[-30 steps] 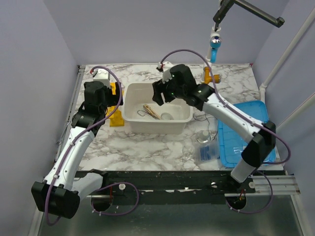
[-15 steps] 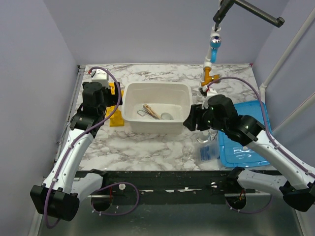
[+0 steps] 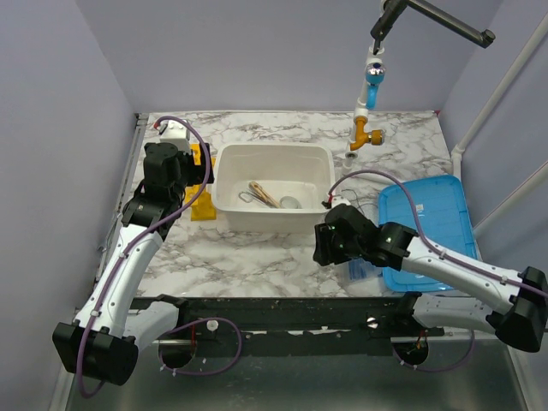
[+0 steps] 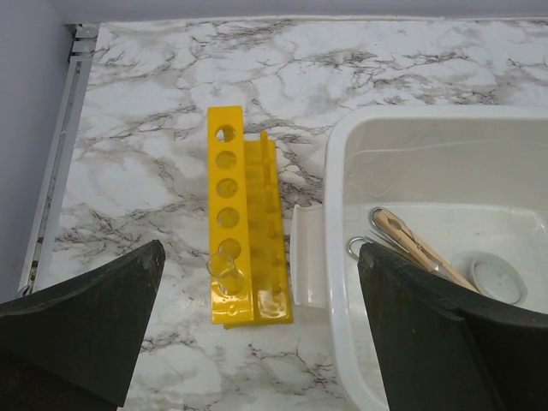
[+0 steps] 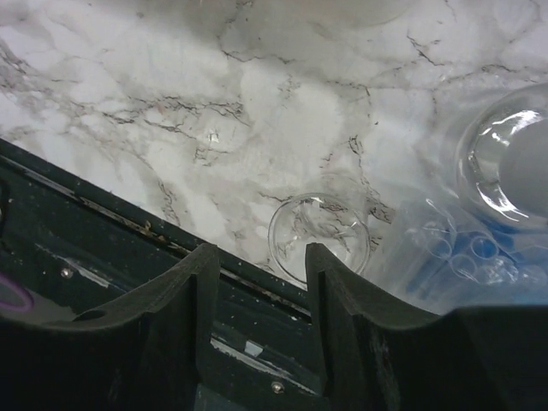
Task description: Organize the chemistry lab equipment
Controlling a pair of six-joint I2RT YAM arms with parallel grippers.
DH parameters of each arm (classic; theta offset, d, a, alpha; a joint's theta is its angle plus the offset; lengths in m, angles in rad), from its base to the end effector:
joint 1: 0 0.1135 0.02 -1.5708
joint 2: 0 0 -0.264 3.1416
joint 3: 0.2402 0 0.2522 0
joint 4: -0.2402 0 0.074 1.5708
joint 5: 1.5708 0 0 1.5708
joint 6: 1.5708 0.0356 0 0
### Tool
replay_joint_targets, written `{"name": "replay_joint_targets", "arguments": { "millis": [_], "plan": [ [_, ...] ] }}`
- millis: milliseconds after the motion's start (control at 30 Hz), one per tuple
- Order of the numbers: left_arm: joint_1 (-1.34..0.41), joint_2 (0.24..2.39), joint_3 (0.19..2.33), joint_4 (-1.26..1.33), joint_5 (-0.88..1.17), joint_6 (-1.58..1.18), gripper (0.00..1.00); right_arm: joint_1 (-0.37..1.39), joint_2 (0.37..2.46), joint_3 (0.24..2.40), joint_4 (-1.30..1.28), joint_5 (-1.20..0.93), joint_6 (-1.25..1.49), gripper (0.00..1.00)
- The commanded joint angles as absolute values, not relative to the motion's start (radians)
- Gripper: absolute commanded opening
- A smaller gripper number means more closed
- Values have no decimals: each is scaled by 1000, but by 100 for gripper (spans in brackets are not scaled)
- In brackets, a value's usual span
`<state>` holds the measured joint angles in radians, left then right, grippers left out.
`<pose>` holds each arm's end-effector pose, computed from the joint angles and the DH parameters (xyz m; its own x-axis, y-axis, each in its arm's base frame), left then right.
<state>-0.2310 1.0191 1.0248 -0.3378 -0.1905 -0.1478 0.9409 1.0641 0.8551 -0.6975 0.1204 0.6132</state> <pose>0.2247 -0.0459 0.3642 -0.3214 -0.0730 -0.9441 0.0033 0.9969 -0.0781 0.1280 0.1683 0.2661 -0.8159 -0.1493 -0.5586 -0.3535 0.8933 0.2775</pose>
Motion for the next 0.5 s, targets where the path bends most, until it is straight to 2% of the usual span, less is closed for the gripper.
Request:
{"name": "replay_joint_targets", "arguments": {
  "millis": [0, 300, 467],
  "plan": [
    [-227, 1015, 1022, -327, -174, -158, 99, 986, 1139, 829, -622, 207, 618, 50],
    [-227, 1018, 1026, -329, -170, -160, 99, 1024, 1252, 794, -605, 256, 623, 48],
    [-228, 1020, 1028, -331, -169, -163, 99, 1039, 1299, 779, -586, 276, 638, 43]
  ]
}}
